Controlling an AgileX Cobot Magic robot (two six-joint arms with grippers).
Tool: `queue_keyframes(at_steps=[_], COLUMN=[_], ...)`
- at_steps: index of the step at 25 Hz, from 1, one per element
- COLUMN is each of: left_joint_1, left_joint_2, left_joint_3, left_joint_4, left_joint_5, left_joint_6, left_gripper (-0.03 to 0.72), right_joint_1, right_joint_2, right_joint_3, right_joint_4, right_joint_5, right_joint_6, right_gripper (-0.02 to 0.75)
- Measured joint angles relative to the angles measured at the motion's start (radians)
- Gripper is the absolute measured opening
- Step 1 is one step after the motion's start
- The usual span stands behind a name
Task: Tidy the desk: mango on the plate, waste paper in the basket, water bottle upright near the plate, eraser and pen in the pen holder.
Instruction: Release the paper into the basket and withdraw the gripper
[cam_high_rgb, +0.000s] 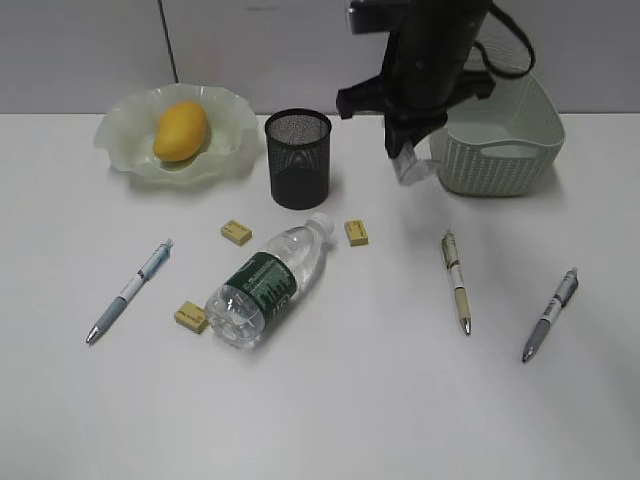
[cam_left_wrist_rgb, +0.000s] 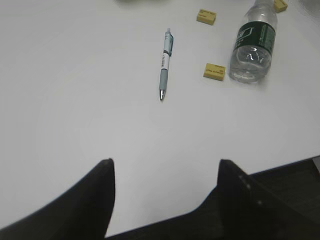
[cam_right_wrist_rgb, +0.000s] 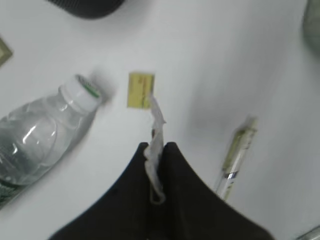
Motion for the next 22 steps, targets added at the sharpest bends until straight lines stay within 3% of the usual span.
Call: queue_keyframes(at_steps=[6, 11, 17, 22], left_joint_1=[0.0, 0.0, 0.0, 0.0], left_joint_2=[0.0, 0.0, 0.0, 0.0], left_joint_3=[0.0, 0.0, 0.0, 0.0], left_joint_4=[0.001, 0.001, 0.0, 0.0], left_joint_5=[0.001, 0.001, 0.001, 0.001], left_joint_6=[0.0, 0.0, 0.0, 0.0], left_gripper=[0.484, 0.484, 0.484, 0.484], right_joint_1=[-0.058, -0.173, -0.278, -0.315], right_joint_2=[0.0, 0.0, 0.002, 0.036], right_joint_3=[-0.143, -0.174, -0.174, -0.174], right_joint_4=[-0.084, -0.089, -0.091, -0.091], right_joint_5=[0.016, -0.008, -0.118, -0.229], right_joint_6=[0.0, -0.002, -0.002, -0.002], right_gripper=[0.056, 0.055, 0.055, 0.055])
